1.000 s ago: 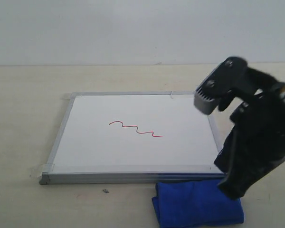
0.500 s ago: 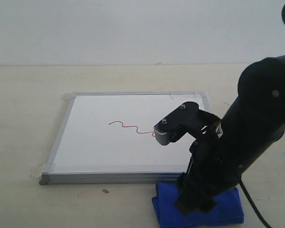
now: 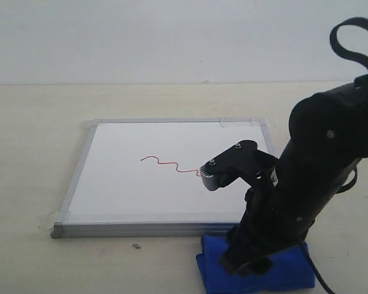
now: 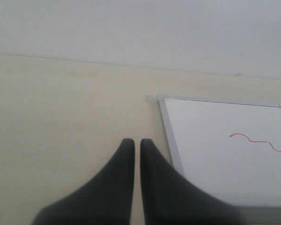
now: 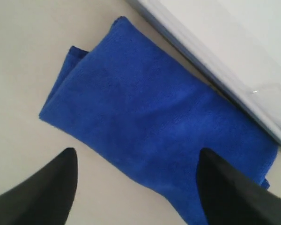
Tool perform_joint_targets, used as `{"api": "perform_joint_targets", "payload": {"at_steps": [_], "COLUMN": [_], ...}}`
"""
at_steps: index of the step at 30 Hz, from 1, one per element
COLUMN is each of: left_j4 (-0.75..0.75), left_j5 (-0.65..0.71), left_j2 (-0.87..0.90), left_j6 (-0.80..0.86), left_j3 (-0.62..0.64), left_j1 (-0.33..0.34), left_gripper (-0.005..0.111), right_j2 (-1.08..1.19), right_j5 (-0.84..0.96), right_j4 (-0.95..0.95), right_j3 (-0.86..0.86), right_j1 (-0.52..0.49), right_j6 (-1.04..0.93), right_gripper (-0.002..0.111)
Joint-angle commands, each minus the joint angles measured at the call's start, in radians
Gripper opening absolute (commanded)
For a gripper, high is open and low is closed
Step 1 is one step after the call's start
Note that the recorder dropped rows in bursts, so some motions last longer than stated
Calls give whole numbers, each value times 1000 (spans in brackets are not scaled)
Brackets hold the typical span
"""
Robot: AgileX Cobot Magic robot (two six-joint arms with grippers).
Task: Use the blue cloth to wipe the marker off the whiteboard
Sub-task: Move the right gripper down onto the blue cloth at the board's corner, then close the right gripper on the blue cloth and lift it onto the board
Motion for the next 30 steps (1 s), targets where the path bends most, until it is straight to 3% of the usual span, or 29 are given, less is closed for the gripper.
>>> {"api": "perform_joint_targets", "payload": {"at_steps": [1, 20, 21, 23, 24, 26, 30], "left_j4": [-5, -5, -5, -5, -5, -5, -5], "left_j5": [-3, -3, -3, -3, -3, -3, -3], "left_j2": [-3, -3, -3, -3, -3, -3, -3], "left_j6": [2, 2, 2, 2, 2, 2, 2], "left_j3": [4, 4, 4, 4, 4, 4, 4], "left_j1": [2, 2, 2, 2, 2, 2, 2], "left_gripper": [4, 4, 4, 4, 4, 4, 4], "right_j2": [27, 235, 234, 234, 234, 234, 223], "right_j5": [-12, -69, -67, -65, -65, -65, 6], "right_j4": [-61, -45, -45, -45, -45, -45, -44], "right_j3": [-5, -5, -5, -5, -5, -5, -33], "right_j1": [0, 0, 0, 0, 0, 0, 0], "right_j6": [76, 108, 108, 108, 108, 106, 107], "right_gripper": [62, 61, 58, 40, 23, 0, 0]}}
